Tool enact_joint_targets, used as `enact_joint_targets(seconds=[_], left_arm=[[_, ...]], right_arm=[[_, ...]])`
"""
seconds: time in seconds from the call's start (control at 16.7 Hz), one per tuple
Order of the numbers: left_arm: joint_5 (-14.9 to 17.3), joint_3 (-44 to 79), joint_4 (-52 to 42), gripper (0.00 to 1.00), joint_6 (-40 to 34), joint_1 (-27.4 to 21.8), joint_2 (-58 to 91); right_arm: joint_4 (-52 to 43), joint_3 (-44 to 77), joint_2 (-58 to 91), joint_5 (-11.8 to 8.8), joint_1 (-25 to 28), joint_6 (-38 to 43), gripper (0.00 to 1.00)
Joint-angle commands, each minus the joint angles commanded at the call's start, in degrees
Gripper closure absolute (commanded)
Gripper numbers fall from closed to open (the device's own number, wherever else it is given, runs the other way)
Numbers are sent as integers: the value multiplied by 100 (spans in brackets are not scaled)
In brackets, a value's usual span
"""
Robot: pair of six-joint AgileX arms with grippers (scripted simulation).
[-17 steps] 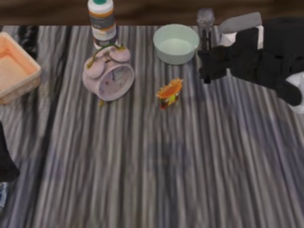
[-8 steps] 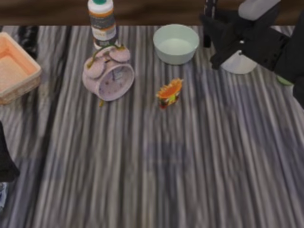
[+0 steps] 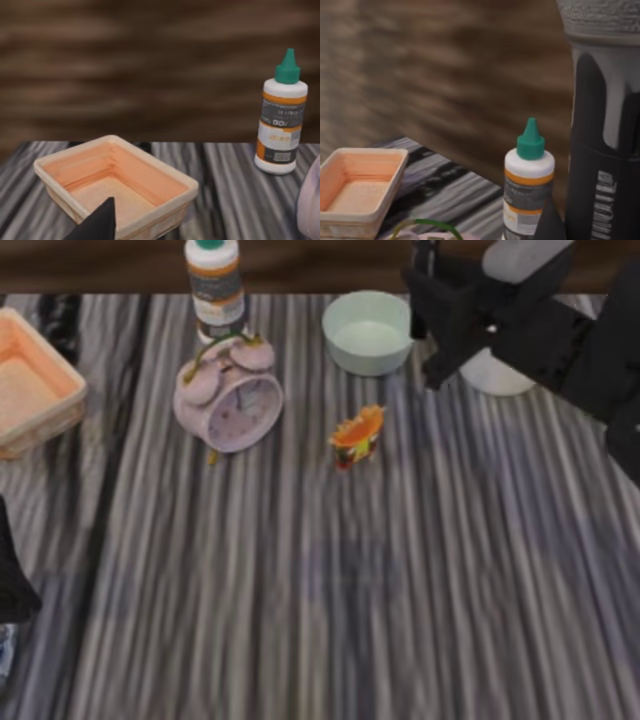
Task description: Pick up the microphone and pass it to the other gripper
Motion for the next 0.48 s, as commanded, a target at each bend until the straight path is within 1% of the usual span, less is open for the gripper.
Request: enact_joint_targets(seconds=[0.3,0.36,0.42,0.48], left_arm=[[0,0,0,0,0,0,0],[0,0,0,0,0,0,0],[0,0,0,0,0,0,0],[0,0,0,0,0,0,0]], right_arm=[[-388,-262,-861,1023,1063,92,100],[-449,-302,-1005,1188,1234,107,100],[-491,-330,-1110,1301,1347,116,100],[-511,-343,-1161,1352,1398,120,100]])
